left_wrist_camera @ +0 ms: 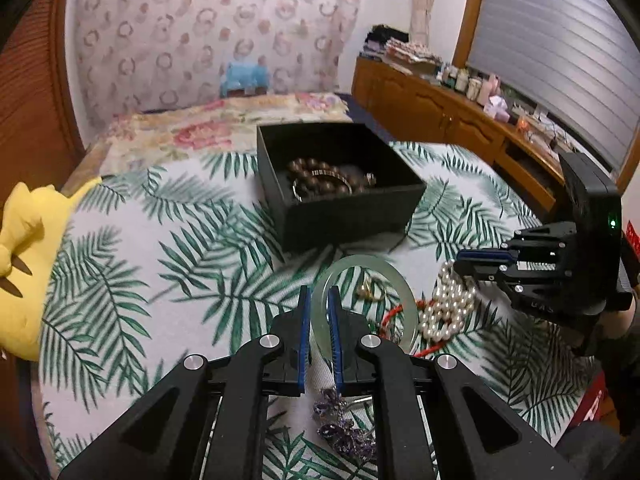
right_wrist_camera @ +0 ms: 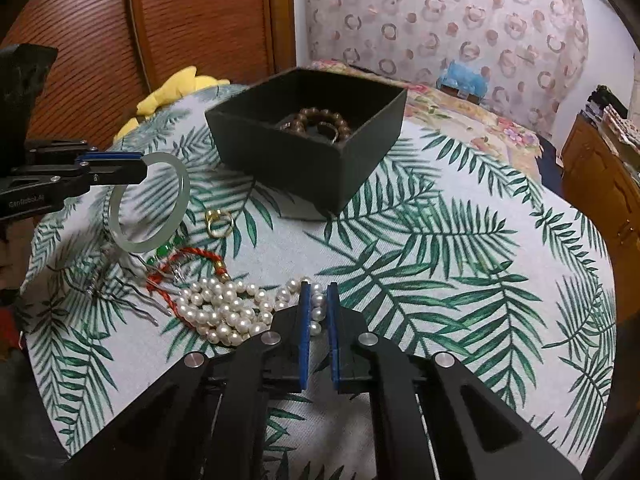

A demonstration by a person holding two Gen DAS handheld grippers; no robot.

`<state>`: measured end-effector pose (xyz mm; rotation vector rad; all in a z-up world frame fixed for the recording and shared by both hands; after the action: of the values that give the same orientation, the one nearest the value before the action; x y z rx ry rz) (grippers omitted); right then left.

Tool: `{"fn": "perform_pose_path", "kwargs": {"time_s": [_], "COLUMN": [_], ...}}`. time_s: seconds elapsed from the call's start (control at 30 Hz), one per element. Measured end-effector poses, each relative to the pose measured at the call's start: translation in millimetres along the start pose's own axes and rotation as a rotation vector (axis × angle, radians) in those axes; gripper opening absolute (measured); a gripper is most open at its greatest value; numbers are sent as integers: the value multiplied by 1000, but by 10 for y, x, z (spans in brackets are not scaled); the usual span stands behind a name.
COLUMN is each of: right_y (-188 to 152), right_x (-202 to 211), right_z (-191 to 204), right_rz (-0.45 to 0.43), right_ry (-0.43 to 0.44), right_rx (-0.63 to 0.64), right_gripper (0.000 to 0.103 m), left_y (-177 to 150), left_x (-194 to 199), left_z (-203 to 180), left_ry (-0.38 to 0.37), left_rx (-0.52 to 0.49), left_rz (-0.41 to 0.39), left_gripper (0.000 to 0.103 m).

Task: Organize jewelry
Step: 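Place the jade bangle into the box with the left gripper while the right gripper lifts the pearls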

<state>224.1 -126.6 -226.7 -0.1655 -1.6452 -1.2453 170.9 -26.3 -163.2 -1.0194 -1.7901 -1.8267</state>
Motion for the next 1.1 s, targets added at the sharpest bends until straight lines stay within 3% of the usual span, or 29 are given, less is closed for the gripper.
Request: {"fn": "perform_pose_path", "kwargs": {"time_s": [0.23,0.6,1.1], "right_y": [326,841,1434], "right_x": [398,763,1205], "right_z": [16,70,-117], "right_rz": [-107,-199,-306], "right_ry": [11,-16,-52], "right_rx": [-1,57,83], "right_gripper": [9,9,9], "left_y": [222,571,834], "left_x": [114,171,96], "left_z": [37,-4,27], "left_ry": [9,-9,8], "left_rx": [2,-19,-37], "left_rz": [-64,-145,-165], "left_gripper": [8,8,8]}}
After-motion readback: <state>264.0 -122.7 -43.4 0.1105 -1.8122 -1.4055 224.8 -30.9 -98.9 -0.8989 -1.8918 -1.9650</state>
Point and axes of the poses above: each gripper's, at about its wrist camera, not at the fingertips, and x roughly against the way its jaws point, z to its left, y to its top, the point moved 10 cm from there along -x, roughly the way its jaws point, and after that the axes turned 3 degrees about y, right-handed, at the moved point
